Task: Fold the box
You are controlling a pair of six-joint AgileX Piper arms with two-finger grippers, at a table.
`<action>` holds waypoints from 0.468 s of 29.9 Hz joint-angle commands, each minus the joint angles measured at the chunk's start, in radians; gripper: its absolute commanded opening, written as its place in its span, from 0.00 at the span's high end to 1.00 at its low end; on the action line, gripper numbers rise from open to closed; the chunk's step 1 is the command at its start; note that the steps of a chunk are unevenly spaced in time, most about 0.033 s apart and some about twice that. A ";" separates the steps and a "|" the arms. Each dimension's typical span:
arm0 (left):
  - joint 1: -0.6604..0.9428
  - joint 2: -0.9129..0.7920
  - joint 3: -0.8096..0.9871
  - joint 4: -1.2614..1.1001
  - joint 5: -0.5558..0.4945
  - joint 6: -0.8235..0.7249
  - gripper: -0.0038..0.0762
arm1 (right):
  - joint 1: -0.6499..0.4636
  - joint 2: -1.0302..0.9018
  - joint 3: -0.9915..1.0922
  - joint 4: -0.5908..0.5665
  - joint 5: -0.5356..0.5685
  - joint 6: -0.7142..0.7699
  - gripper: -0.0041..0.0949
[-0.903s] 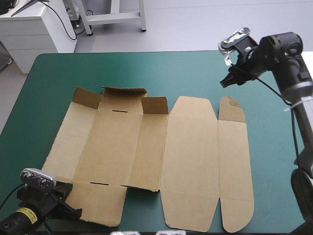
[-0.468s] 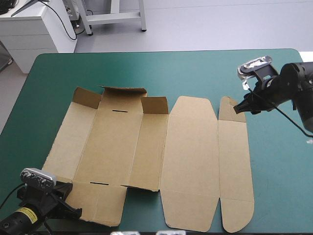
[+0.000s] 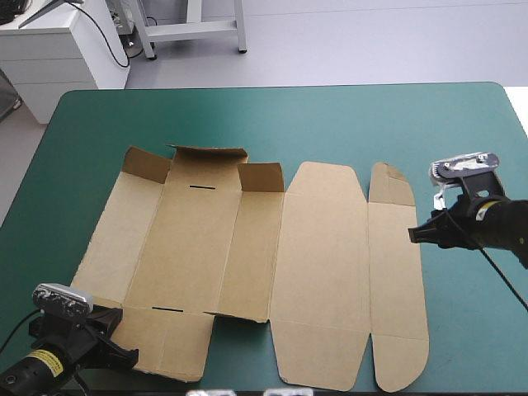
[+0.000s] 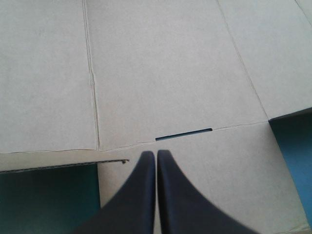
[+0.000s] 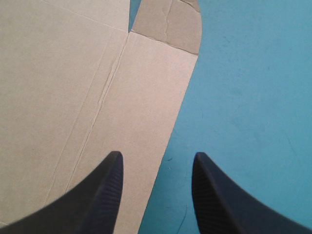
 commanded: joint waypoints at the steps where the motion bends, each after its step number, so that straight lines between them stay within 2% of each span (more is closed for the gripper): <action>1: -0.004 0.014 -0.038 -0.002 -0.072 -0.021 0.96 | -0.011 -0.056 0.018 -0.027 -0.062 0.034 0.54; 5: -0.004 0.051 -0.096 -0.002 -0.072 -0.021 0.96 | -0.011 -0.062 0.026 -0.028 -0.056 0.033 0.54; 7: -0.004 0.074 -0.130 -0.002 -0.068 -0.021 0.96 | -0.011 -0.062 0.026 -0.028 -0.061 0.033 0.58; 9: -0.004 0.096 -0.157 -0.002 -0.068 -0.021 0.96 | -0.011 -0.062 0.026 -0.034 -0.069 0.033 0.68; 13: -0.004 0.130 -0.187 -0.002 -0.072 -0.021 0.96 | -0.011 -0.062 0.026 -0.034 -0.069 0.033 0.95; 14: -0.004 0.140 -0.189 -0.002 -0.073 -0.021 0.96 | -0.011 -0.062 0.026 -0.034 -0.069 0.033 0.98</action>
